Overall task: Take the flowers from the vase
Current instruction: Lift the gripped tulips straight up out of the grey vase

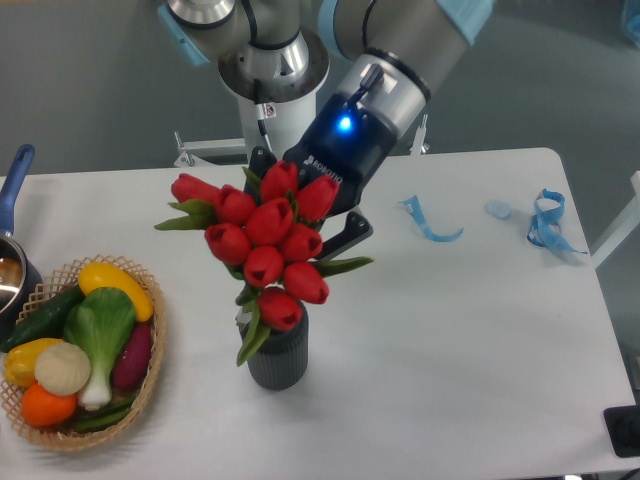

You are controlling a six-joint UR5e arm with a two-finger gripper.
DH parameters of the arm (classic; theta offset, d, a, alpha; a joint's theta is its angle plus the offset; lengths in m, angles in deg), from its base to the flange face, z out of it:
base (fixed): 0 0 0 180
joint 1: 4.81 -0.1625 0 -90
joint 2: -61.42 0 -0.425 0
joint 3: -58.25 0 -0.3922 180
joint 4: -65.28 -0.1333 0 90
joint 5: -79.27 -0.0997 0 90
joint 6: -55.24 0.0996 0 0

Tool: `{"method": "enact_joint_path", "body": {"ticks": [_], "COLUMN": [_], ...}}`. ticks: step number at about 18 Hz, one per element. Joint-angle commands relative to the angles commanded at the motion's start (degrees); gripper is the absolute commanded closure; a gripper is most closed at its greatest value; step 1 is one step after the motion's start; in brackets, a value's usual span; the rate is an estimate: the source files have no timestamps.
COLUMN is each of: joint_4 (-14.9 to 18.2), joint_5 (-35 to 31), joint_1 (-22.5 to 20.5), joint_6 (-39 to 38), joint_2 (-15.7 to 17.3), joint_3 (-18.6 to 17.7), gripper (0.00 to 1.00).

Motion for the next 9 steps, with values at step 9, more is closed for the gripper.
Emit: {"method": "enact_joint_path", "body": {"ticks": [9], "joint_4": [-0.3], "joint_5": [-1.1], "joint_1": [-10.5], "joint_6": [8.1], "joint_2": [-3.1], "joint_3": [1.3], "gripper": [0.61]}}
